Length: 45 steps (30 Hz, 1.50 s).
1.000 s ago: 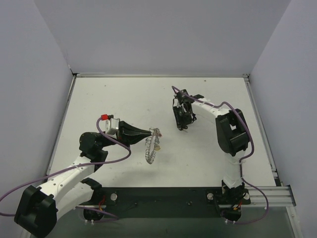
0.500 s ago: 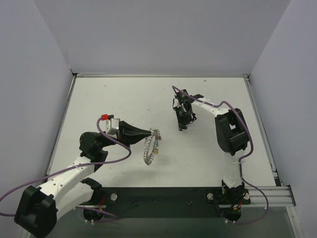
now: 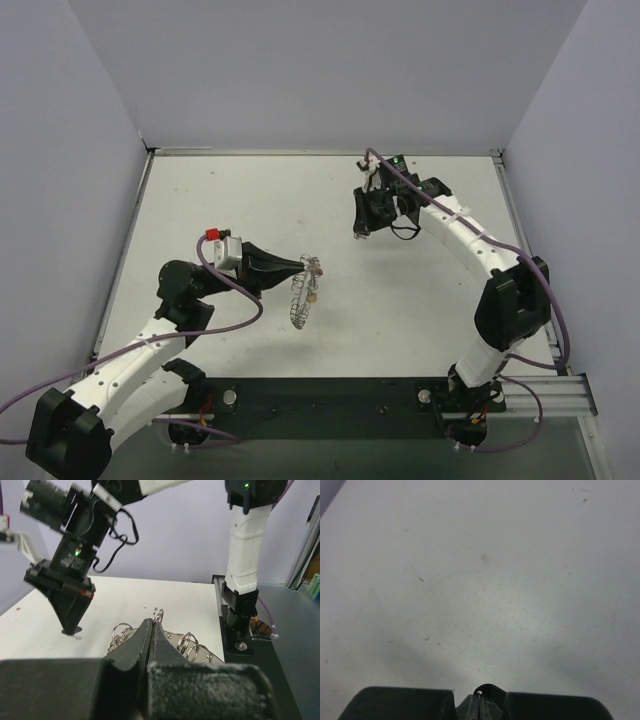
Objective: Put the keys on the keyring
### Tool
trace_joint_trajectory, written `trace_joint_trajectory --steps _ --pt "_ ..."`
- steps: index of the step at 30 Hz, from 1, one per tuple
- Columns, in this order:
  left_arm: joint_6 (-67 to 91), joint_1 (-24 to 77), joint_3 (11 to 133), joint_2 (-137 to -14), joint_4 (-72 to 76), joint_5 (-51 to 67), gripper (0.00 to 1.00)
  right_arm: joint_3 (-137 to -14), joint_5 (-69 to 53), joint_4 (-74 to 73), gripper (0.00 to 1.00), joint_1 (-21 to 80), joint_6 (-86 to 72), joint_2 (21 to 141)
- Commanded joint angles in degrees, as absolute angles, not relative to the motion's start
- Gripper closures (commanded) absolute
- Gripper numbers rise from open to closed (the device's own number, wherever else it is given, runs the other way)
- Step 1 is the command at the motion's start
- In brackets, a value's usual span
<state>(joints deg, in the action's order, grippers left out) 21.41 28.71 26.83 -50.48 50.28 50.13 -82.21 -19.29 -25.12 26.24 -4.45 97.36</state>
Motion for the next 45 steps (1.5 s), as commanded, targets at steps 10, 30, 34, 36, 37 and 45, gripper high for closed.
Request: trace_joint_trajectory --steps 10,30,34,36,37,45 --pt "5.12 29.35 37.44 -44.39 23.22 45.97 1.00 -85.25 -57.29 -24.35 1.00 26.02 0.53 84.82" --pt "-3.52 29.97 38.58 -42.36 13.97 44.29 1.00 -81.21 -79.89 -5.18 1.00 27.68 -19.07 84.81" --pt "-2.99 30.15 38.41 -42.10 15.55 44.74 1.00 -80.86 -79.98 -5.62 1.00 28.48 -19.25 85.87" --pt "-2.55 30.23 38.50 -42.10 16.43 44.91 1.00 -80.77 -80.24 -6.15 1.00 29.00 -19.34 86.48" --pt "-2.46 30.23 38.41 -42.10 16.87 45.09 1.00 -80.68 -80.07 -6.33 1.00 29.18 -19.25 86.66" --pt "-0.62 31.11 38.41 -42.54 20.92 45.26 1.00 -80.24 -79.54 -7.65 1.00 30.41 -19.07 88.24"
